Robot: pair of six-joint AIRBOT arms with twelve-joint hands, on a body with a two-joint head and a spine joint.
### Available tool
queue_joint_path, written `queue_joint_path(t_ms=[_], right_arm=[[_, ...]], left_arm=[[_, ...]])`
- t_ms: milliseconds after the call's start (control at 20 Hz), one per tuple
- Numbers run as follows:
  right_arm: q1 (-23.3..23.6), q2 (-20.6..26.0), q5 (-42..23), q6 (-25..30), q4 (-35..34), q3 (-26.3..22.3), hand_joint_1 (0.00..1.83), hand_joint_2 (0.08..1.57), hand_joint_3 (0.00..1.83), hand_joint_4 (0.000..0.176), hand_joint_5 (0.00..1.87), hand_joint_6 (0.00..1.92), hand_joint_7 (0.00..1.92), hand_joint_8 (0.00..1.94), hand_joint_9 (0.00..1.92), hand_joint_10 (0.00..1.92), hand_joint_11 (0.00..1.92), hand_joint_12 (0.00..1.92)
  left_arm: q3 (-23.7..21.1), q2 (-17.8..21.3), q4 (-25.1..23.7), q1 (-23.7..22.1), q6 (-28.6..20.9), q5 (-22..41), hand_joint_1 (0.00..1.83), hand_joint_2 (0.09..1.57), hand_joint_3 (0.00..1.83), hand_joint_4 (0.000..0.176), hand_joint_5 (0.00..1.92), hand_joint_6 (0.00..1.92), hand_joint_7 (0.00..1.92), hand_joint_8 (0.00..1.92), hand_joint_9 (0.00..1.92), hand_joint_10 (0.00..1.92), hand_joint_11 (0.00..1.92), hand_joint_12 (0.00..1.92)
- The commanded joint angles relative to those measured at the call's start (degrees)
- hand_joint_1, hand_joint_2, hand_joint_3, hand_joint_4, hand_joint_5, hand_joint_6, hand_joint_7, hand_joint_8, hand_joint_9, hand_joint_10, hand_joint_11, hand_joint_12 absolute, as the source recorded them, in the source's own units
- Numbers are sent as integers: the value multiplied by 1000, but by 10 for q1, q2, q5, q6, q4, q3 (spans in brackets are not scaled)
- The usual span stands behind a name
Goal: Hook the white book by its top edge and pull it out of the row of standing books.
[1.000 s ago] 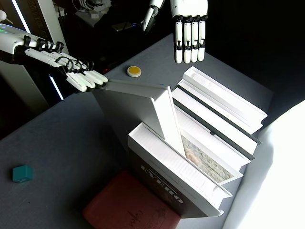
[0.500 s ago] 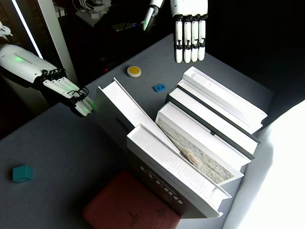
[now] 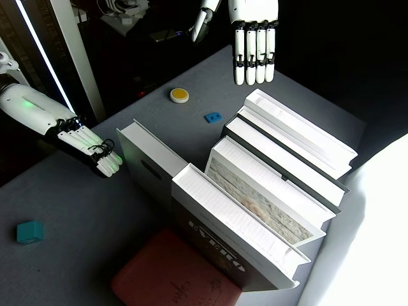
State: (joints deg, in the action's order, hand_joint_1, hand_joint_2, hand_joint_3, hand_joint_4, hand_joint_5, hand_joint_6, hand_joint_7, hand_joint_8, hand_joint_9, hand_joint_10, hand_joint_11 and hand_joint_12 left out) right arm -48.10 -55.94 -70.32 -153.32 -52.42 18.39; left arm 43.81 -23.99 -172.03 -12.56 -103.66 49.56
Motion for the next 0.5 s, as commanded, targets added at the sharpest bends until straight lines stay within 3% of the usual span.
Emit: queue_joint_path(t_ms=[0,450], right_arm=[[4,1,-51,-3,43,-7,0,1311,1,0,179,3,173,2,136,2,0,318],[21,18,-91,-25,44,-89,0,1325,3,0,182,0,171,0,141,0,0,337]], left_arm=[[2,1,-5,-5,-1,-48,0,1133,2,0,10,0,1,0,0,0,0,0],[2,1,-5,-10,-1,-48,0,1143,3,0,9,3,0,0,0,0,0,0]])
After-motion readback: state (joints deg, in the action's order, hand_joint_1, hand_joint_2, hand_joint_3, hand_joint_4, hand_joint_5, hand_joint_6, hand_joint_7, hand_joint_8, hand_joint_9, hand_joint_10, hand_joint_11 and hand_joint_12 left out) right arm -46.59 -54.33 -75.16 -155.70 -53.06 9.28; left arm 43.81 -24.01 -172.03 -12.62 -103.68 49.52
